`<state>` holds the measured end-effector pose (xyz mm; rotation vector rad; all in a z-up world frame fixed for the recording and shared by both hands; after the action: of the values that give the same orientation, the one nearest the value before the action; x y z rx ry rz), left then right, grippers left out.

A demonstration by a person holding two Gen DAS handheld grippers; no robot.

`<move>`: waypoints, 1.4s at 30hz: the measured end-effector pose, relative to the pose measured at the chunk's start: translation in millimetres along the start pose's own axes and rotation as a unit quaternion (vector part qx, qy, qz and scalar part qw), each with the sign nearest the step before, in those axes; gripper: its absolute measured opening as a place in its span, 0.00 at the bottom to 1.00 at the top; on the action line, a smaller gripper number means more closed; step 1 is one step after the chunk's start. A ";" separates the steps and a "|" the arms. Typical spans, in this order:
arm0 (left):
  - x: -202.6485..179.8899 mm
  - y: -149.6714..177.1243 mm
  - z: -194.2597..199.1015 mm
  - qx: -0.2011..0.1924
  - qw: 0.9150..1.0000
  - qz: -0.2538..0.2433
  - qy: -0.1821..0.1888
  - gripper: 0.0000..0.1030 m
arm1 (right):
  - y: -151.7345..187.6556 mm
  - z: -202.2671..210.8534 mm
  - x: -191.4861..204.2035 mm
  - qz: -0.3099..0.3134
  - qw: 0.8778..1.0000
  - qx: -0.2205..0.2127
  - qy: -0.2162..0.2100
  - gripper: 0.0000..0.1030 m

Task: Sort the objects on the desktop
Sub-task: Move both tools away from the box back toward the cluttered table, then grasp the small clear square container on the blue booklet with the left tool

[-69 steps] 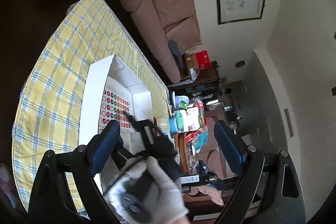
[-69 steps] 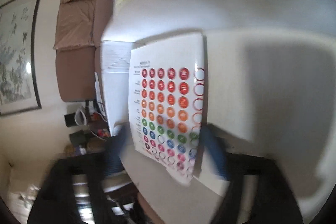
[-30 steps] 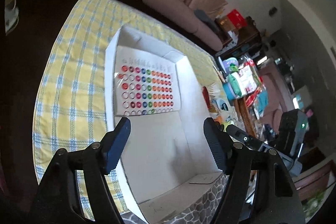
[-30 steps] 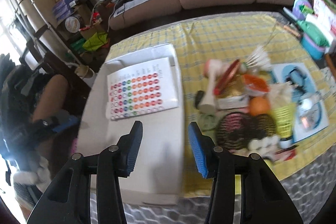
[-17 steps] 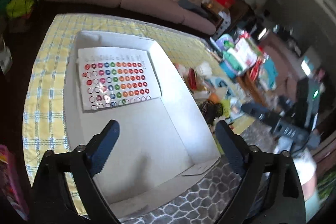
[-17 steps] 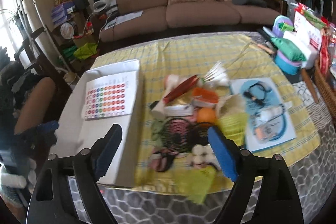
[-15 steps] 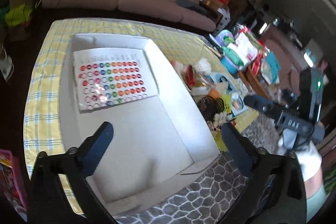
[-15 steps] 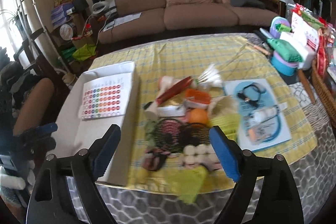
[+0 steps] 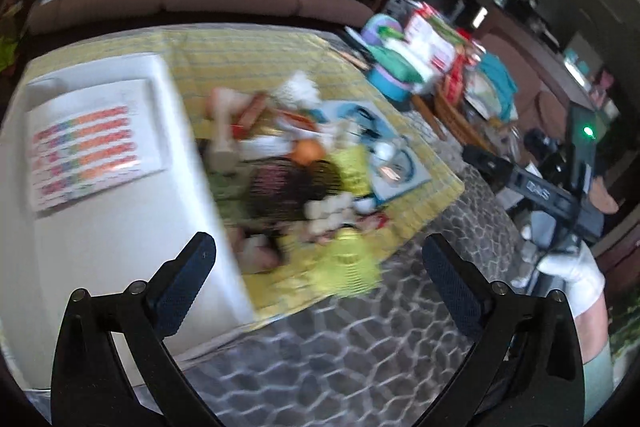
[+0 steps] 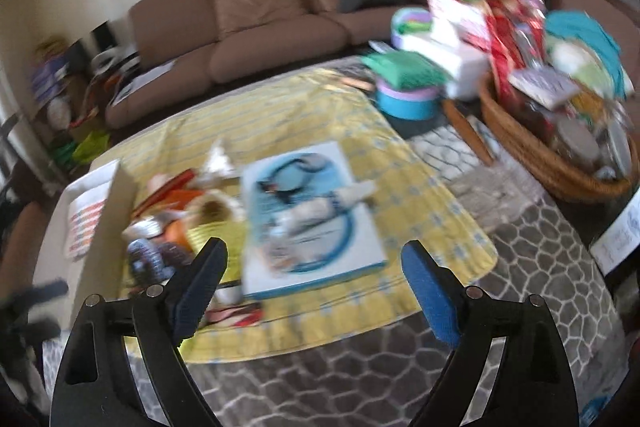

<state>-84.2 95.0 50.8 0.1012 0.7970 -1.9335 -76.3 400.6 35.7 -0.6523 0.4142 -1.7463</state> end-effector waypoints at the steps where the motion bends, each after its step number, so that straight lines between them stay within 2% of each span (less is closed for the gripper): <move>1: -11.9 -0.8 -9.1 0.005 1.000 -0.004 0.006 1.00 | -0.9 -5.7 -6.5 -0.010 1.000 0.004 -0.006 0.88; 5: -56.5 -2.7 -47.0 0.020 0.999 -0.022 0.029 1.00 | -3.8 -33.5 -21.7 -0.043 0.998 0.021 -0.042 0.85; 10: -86.3 -8.6 -91.9 0.033 0.998 -0.043 0.027 1.00 | -11.5 -63.3 -35.5 -0.054 0.997 0.025 -0.055 0.84; 14: -96.6 -27.5 -112.9 0.015 0.996 -0.089 -0.012 1.00 | -26.9 -81.7 -48.4 -0.120 0.986 0.029 -0.111 0.84; 19: -113.5 -56.5 -135.1 0.002 0.984 -0.170 -0.052 1.00 | -36.7 -97.2 -56.0 -0.176 0.970 0.038 -0.161 0.83; 21: -116.7 -64.8 -145.5 0.006 0.980 -0.188 -0.059 1.00 | -35.5 -100.9 -56.7 -0.184 0.968 0.044 -0.164 0.77; 24: -118.0 -72.0 -162.8 0.018 0.976 -0.207 -0.069 1.00 | -29.7 -105.2 -58.1 -0.198 0.963 0.056 -0.177 0.61; 28: -109.8 -72.0 -180.8 0.043 0.974 -0.207 -0.085 0.93 | -26.1 -105.0 -56.6 -0.203 0.959 0.063 -0.186 0.59; 30: -106.8 -70.2 -184.5 0.051 0.975 -0.201 -0.076 0.92 | -26.7 -104.2 -54.3 -0.199 0.960 0.060 -0.186 0.59; 36: -107.0 -68.7 -191.1 0.063 0.971 -0.211 -0.088 0.92 | -28.2 -112.0 -46.0 -0.199 0.959 0.061 -0.194 0.56; 40: -109.1 -67.8 -199.5 0.075 0.966 -0.225 -0.103 0.90 | -26.8 -119.1 -50.4 -0.202 0.960 0.062 -0.185 0.38; 42: -107.4 -67.7 -203.3 0.079 0.964 -0.230 -0.108 0.85 | -26.5 -117.7 -53.3 -0.208 0.958 0.058 -0.191 0.33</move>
<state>-140.4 312.7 -32.1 -0.2153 0.5505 -2.3952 -160.2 452.2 -52.0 -1.0218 -0.1039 -1.9601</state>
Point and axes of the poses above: each gripper's, at about its wrist camera, not at the fingertips, and z roughly against the way its jaws point, x to its left, y to its underside, the point moved 9 cm from there along -z, roughly the way its jaws point, and after that the axes turned 7 degrees about x, right-handed, at the moved point
